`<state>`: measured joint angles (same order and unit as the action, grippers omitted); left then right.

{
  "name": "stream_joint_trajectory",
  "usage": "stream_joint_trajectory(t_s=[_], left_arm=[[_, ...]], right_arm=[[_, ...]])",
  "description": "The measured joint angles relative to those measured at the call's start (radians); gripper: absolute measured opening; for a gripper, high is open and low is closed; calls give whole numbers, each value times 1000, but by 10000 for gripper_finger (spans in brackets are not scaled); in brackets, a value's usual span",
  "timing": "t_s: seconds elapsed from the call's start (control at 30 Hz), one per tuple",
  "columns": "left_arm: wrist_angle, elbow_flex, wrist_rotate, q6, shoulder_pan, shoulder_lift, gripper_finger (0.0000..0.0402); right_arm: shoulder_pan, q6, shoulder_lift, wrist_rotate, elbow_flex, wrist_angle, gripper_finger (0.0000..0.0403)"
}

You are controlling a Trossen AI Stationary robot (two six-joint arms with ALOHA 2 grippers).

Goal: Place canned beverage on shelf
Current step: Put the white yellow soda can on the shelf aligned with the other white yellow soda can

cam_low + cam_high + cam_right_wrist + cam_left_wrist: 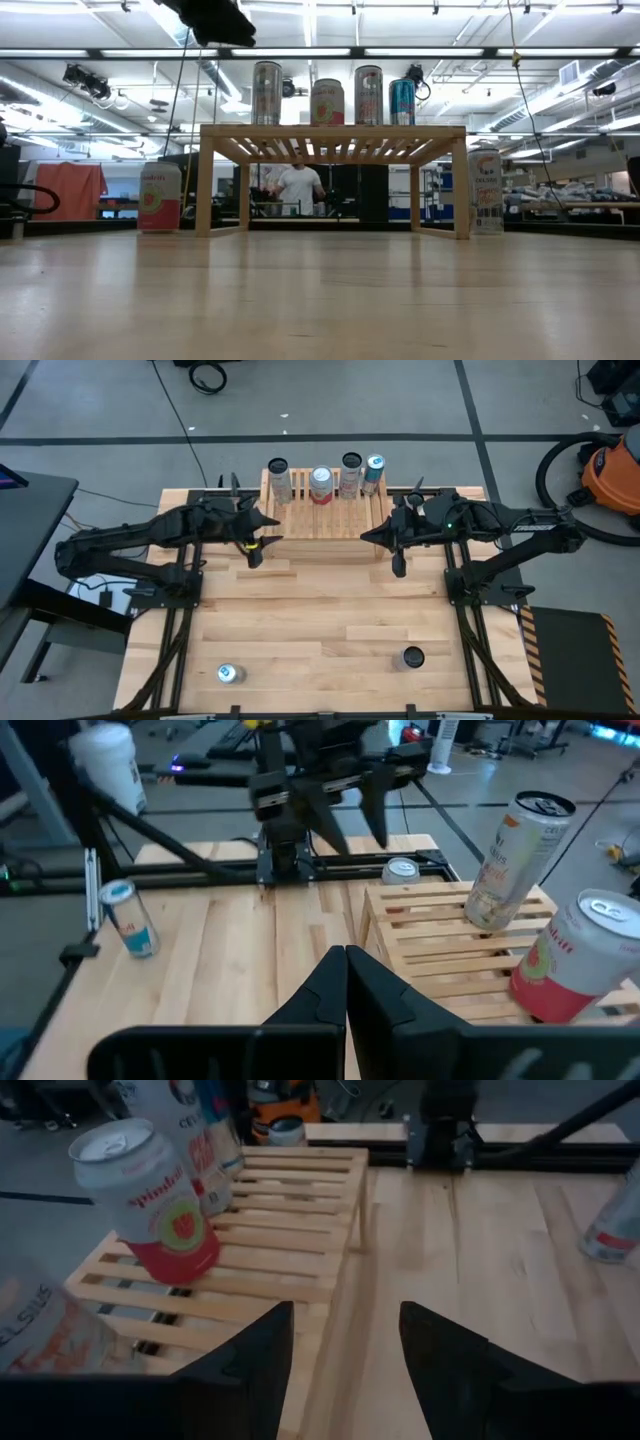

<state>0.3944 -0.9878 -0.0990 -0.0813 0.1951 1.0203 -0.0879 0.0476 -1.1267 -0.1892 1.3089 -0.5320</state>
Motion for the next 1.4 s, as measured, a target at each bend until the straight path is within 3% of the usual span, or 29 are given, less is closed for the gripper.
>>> stream_joint_trajectory(t_s=[0.37, 0.83, 1.03, 1.4], left_arm=[[-2, 0, -175, 32, -147, -29, 192], [-4, 0, -199, 97, -267, -27, 192], [24, 0, -266, 129, -303, -26, 192], [50, 0, -268, 150, -353, -26, 192]], right_arm=[[0, 37, -1, -43, 0, 0, 10], [3, -44, -101, -56, 0, 62, 4], [3, -78, -164, -111, 0, 92, 10], [0, -78, -162, -153, 0, 137, 31]])
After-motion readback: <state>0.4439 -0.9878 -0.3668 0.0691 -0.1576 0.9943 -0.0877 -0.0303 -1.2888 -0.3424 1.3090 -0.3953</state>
